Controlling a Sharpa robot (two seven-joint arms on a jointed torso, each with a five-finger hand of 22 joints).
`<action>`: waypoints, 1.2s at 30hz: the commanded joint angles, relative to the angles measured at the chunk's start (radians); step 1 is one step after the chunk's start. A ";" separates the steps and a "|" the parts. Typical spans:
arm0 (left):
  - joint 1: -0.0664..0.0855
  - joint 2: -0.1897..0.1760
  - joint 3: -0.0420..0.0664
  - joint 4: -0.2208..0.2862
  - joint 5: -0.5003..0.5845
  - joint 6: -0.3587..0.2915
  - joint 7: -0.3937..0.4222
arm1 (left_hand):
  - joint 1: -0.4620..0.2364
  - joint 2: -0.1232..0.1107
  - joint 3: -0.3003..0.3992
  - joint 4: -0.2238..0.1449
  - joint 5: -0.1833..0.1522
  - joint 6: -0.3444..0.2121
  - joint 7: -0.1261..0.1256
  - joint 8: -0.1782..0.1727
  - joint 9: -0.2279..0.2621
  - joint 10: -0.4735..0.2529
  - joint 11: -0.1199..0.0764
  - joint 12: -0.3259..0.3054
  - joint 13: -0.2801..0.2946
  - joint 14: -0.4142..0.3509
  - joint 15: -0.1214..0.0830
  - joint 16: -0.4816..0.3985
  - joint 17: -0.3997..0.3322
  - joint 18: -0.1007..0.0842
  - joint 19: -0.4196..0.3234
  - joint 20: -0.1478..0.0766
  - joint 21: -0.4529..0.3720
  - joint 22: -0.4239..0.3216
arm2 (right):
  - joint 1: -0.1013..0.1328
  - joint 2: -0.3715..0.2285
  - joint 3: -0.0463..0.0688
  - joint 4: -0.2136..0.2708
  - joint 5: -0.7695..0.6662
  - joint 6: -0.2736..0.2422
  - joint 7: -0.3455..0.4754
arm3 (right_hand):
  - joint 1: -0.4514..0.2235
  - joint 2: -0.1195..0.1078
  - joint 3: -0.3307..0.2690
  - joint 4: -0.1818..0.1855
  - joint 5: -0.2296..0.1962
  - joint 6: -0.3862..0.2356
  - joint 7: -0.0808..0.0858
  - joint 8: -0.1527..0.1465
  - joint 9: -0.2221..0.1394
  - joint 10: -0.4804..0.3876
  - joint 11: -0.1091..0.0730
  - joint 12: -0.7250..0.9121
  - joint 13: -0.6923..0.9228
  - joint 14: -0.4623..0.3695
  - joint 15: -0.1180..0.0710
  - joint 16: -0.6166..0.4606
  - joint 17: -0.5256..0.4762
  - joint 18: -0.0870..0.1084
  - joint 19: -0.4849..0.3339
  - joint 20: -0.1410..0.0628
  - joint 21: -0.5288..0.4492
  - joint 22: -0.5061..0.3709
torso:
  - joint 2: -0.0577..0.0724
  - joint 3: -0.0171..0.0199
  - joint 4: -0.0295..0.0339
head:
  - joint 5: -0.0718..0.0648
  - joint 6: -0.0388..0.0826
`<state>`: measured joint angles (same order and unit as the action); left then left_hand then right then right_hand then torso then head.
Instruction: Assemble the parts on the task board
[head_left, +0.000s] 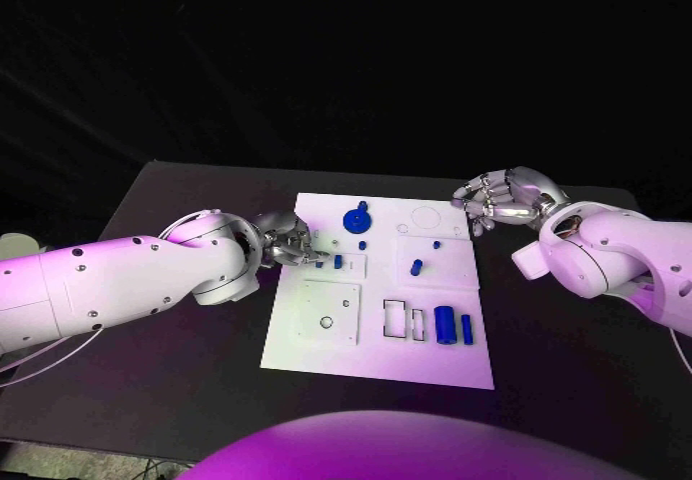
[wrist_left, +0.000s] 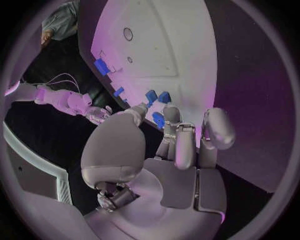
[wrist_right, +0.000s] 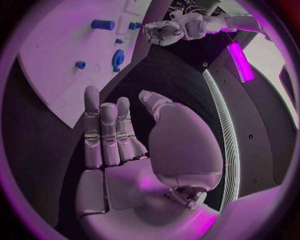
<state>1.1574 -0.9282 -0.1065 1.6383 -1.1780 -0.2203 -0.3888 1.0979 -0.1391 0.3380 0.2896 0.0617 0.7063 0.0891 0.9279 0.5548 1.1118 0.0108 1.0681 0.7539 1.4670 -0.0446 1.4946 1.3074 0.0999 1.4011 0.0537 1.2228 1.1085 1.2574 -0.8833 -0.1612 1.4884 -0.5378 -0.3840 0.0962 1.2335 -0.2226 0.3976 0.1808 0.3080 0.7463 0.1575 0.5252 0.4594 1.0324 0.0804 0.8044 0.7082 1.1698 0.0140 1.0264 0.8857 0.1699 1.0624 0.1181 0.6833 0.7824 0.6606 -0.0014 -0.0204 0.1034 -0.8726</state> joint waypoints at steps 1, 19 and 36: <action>-0.003 0.010 -0.001 -0.005 -0.025 0.015 -0.023 | 0.006 0.002 -0.004 -0.001 0.000 0.000 -0.005 0.005 0.002 0.004 0.000 0.005 -0.001 0.073 -0.009 -0.003 0.171 -0.005 0.007 -0.002 0.006 0.000 | -0.001 0.000 0.000 0.000 -0.002 -0.008 0.008 | 0.010 0.002 0.002 0.003 0.008 -0.003 0.001 0.006 0.002 -0.003 -0.003 -0.004 -0.002 -0.004 0.000 -0.001 0.002 0.013 -0.002 0.003 -0.006 -0.002 | 0.001 -0.0005 0.0000 | -0.004 0.000; -0.006 0.045 -0.005 -0.038 -0.025 0.030 -0.015 | 0.050 0.021 0.015 -0.003 0.000 -0.006 -0.010 0.024 -0.001 0.004 -0.005 0.010 -0.001 0.073 -0.014 -0.003 0.171 -0.006 0.009 -0.006 0.009 0.005 | -0.007 0.002 0.000 -0.001 -0.002 -0.018 0.012 | 0.014 0.003 0.008 0.003 0.040 -0.002 0.000 0.009 0.002 0.001 -0.004 -0.006 -0.007 0.000 -0.002 0.001 0.001 0.013 0.004 0.002 -0.011 -0.006 | 0.000 -0.0007 0.0000 | -0.002 0.000; -0.007 0.051 -0.006 -0.034 0.007 0.055 -0.014 | 0.090 0.030 0.051 -0.003 0.000 -0.008 -0.014 0.035 -0.008 0.011 -0.009 0.020 0.008 0.074 -0.016 -0.003 0.172 -0.007 0.013 -0.008 0.016 0.015 | -0.008 0.002 0.000 -0.002 -0.002 -0.011 0.009 | 0.015 0.003 0.009 0.002 0.045 -0.002 0.000 0.009 0.002 0.002 -0.005 -0.006 -0.008 0.001 -0.002 0.002 0.001 0.013 0.005 0.001 -0.012 -0.007 | 0.000 -0.0006 0.0004 | -0.006 0.000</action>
<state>1.1506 -0.8797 -0.1124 1.6012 -1.1850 -0.1900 -0.4072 1.1794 -0.1107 0.3826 0.2841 0.0617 0.6988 0.0817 0.9598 0.5485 1.1191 0.0035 1.0834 0.7613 1.4670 -0.0517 1.4946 1.3074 0.0998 1.4081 0.0466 1.2346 1.1226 1.2495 -0.8822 -0.1612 1.4866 -0.5378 -0.3994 0.0996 1.2388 -0.2173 0.4005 0.1836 0.3507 0.7463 0.1575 0.5301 0.4604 1.0324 0.0804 0.8043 0.7009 1.1700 0.0142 1.0264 0.8874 0.1699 1.0624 0.1181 0.6776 0.7761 0.6606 -0.0020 -0.0199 0.0994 -0.8726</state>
